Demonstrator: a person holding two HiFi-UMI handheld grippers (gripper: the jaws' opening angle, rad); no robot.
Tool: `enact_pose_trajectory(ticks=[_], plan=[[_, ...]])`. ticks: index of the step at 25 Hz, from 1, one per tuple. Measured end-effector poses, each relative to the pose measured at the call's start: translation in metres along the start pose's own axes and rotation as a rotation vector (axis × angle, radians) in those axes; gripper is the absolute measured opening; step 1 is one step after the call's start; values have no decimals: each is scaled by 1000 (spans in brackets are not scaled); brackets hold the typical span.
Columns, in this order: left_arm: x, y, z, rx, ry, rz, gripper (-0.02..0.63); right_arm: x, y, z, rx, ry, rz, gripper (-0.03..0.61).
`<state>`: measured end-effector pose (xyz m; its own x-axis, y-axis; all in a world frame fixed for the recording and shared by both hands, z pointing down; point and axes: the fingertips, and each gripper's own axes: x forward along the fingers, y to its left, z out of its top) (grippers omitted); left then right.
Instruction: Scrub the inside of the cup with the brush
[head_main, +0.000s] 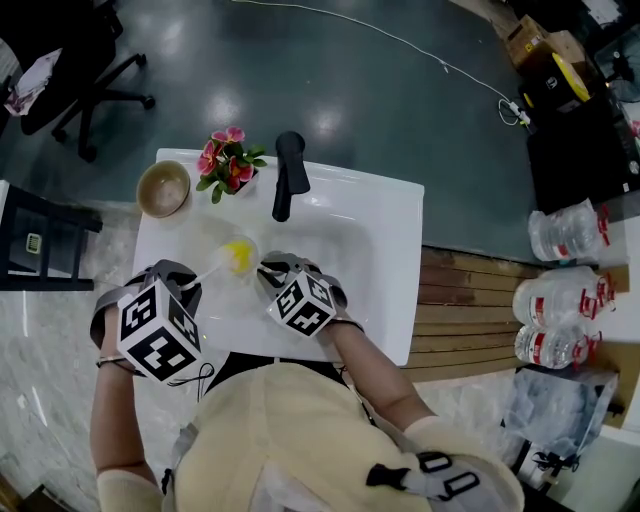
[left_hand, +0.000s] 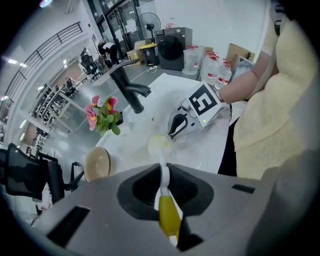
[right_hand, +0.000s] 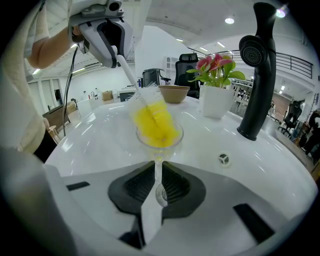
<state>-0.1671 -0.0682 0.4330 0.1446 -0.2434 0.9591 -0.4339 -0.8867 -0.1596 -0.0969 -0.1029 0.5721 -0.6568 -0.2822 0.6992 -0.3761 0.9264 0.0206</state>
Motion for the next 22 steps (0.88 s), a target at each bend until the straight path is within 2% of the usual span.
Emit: enact_pose_trajectory(ticks=[11,22], plan=[[-5,2,10,83,26,-14,44,-1,2,0,-2,-3,4,51],[25,4,15,174,106,-50,44,-1,2,0,-1,-10,14,51]])
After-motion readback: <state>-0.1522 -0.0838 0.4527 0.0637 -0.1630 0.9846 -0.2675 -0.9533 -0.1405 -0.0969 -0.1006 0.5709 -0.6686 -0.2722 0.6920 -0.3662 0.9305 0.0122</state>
